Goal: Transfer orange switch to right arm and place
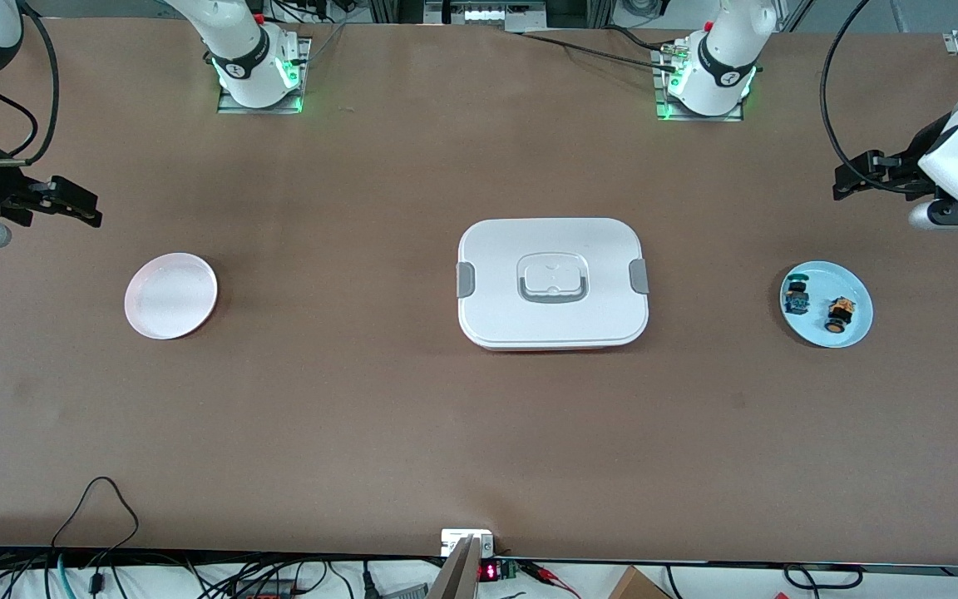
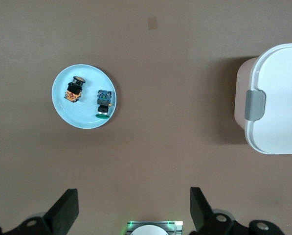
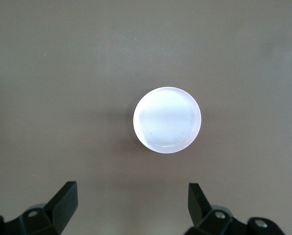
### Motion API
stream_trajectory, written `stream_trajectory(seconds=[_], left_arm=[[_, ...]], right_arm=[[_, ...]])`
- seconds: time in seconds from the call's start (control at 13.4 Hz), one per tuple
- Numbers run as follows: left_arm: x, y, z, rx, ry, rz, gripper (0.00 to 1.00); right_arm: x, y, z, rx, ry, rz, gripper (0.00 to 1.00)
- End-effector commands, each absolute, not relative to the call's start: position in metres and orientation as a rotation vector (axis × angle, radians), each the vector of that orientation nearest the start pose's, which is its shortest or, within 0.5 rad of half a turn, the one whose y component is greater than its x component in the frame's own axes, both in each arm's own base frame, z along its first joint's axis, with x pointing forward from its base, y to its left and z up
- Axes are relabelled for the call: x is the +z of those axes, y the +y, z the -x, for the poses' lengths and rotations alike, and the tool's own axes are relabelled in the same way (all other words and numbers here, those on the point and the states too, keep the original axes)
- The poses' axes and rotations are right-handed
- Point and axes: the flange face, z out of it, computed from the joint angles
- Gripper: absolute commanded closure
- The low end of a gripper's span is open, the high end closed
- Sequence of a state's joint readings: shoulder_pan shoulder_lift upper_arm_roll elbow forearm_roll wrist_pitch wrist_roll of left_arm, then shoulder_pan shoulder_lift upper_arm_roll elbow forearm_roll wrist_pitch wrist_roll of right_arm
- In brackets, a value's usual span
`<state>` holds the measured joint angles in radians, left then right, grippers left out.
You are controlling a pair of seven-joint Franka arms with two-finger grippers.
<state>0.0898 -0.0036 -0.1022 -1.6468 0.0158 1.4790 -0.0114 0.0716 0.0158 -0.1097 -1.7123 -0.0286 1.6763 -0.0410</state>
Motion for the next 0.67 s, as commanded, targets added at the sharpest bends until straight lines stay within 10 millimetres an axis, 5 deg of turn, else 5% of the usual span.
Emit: stream_trajectory(seconds=[0.0, 0.6], left_arm=[[0.589, -0.005, -0.543, 0.272, 0.008, 3.136, 0.00], [0.595, -0.004, -0.548, 0.245, 0.014, 3.125, 0.00]], right_arm=[[0.567, -0.021, -0.558, 0.077, -0.012, 3.164, 0.00], [0.577, -0.023, -0.556, 0.108, 0.000, 3.163, 0.00]])
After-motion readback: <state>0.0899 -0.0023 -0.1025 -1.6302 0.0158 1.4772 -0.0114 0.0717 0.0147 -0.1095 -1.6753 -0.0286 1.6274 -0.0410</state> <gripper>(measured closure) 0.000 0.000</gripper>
